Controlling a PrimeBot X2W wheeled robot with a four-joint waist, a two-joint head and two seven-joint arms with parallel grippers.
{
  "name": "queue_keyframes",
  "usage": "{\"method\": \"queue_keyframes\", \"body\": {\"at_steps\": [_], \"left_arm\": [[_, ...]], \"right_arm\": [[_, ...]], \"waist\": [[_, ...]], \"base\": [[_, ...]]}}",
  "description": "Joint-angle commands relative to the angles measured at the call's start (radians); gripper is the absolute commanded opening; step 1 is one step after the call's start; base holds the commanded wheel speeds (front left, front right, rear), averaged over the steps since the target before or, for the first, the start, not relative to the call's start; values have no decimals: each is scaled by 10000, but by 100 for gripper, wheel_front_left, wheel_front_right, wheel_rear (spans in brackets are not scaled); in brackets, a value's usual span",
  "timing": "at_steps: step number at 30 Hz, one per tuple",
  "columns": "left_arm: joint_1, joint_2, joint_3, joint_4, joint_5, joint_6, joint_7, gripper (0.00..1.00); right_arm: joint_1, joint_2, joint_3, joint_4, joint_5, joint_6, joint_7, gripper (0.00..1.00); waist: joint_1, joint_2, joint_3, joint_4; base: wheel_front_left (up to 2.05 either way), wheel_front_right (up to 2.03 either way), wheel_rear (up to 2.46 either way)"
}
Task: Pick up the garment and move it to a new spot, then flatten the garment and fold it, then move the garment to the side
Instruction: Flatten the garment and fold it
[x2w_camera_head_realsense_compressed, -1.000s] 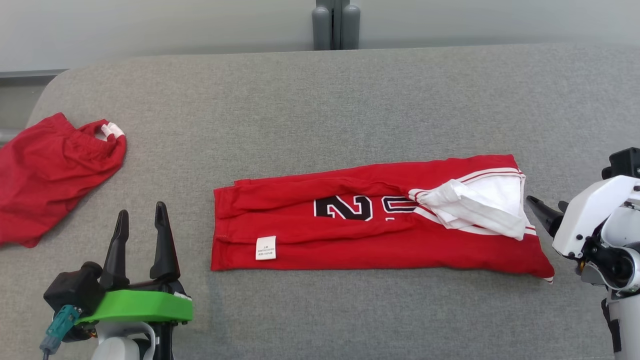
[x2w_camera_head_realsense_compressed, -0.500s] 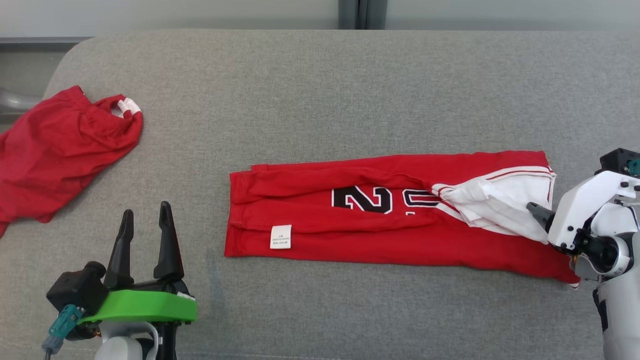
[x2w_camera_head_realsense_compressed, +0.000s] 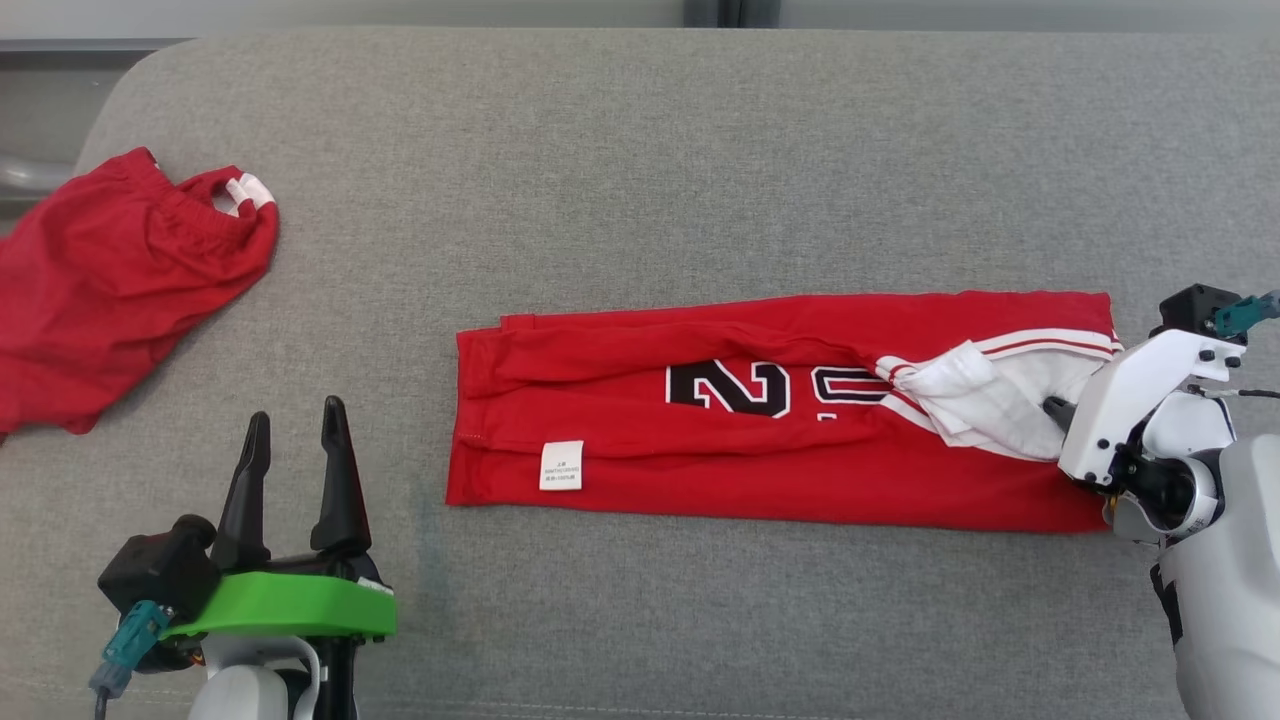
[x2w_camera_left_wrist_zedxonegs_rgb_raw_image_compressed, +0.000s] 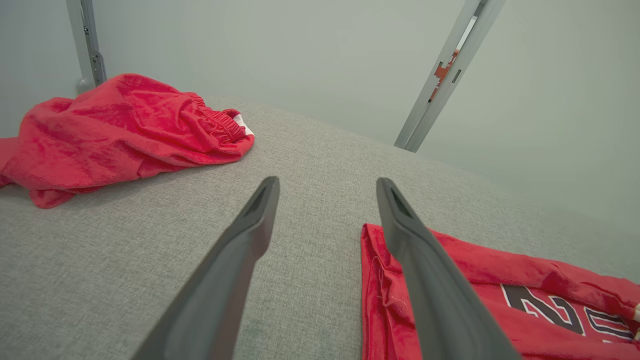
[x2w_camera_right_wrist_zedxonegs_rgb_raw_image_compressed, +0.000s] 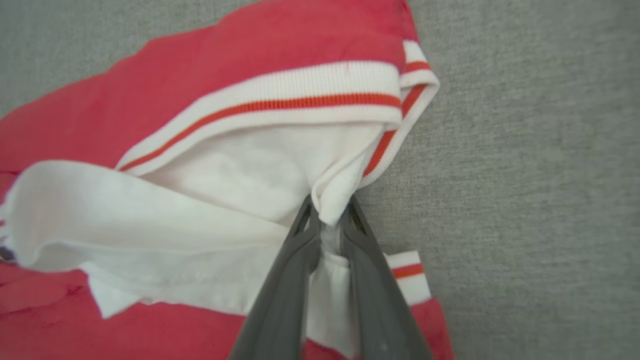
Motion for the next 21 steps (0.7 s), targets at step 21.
{"method": "queue_keyframes", "body": {"at_steps": [21], "left_arm": [[-395,11,-127,333,0,-126,-1,100]], "right_arm": [[-122,-1571,-2163,-1836,-2590,-1,8,0]], "waist": [[1,0,-182,-902]], "base": [[0,0,0]]}}
